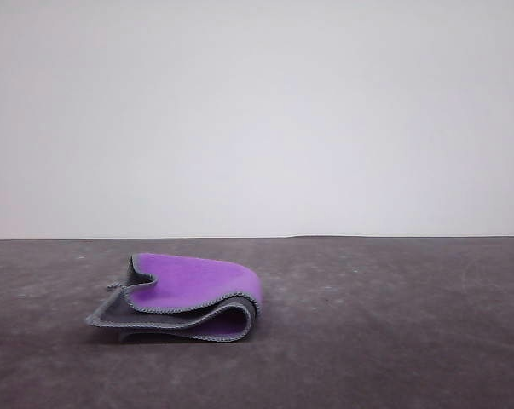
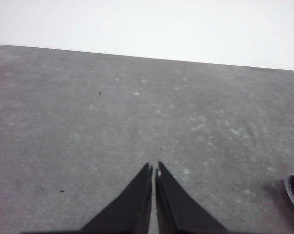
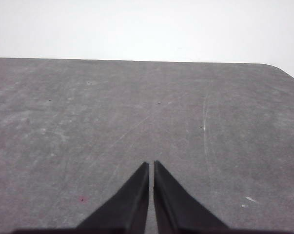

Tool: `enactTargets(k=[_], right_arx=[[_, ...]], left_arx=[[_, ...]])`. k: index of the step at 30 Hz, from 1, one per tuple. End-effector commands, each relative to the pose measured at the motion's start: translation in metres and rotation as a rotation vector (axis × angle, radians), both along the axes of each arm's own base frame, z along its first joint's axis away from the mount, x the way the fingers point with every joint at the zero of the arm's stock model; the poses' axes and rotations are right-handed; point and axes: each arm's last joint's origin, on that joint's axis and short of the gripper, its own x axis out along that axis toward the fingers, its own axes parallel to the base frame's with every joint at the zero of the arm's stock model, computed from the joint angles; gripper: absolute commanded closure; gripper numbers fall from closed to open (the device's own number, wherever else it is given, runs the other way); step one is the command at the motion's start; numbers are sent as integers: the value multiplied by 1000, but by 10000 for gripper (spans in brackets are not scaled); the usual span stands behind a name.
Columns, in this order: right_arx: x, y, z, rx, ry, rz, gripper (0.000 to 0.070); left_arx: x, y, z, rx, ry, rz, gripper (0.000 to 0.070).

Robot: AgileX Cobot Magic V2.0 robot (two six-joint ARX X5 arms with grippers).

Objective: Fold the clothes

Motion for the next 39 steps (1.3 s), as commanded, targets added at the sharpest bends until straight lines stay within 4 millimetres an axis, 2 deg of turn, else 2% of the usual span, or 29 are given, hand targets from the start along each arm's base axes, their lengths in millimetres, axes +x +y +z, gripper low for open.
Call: enactTargets(k=[1, 39], right_arx=[[0, 0, 0, -8, -7, -4, 685], [0, 0, 0, -8, -7, -4, 685]], left_arx=[[1, 0, -6, 8, 10, 3, 700], [1, 0, -6, 8, 10, 3, 700]])
